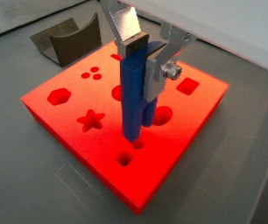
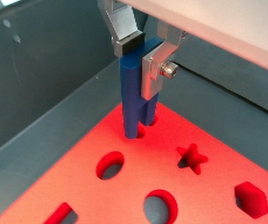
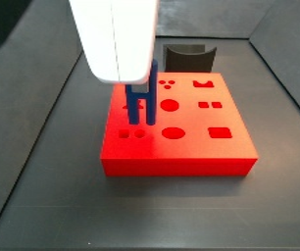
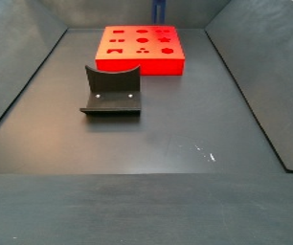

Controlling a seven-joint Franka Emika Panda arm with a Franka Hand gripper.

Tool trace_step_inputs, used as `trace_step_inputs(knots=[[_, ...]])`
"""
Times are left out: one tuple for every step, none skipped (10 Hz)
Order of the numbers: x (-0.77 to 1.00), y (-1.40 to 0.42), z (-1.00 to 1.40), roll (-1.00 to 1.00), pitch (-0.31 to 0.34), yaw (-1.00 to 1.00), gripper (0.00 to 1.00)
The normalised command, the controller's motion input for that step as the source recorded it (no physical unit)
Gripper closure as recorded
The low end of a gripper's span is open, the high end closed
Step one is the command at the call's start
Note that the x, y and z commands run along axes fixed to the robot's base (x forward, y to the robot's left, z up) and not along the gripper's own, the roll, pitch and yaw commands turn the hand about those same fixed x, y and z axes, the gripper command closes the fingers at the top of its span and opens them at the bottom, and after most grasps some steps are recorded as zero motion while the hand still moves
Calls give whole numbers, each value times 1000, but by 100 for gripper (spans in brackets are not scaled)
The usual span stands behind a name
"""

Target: Insert the square-circle object.

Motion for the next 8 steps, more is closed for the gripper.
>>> trace_step_inputs(knots=[[-123,109,-286,-87,-34,0,100],[-203,0,-60,-66,-23,0,100],[-169,0,-69,0,-24,71,100],[-226,-20,-66,0,-43,91,100],[-71,-51,-126,-29,-66,134,100],[14,-17,-274,-44,-60,226,100],[26,-137,-109,-120,-66,371,100],[97,-100,-37,-131,-67,309,100]])
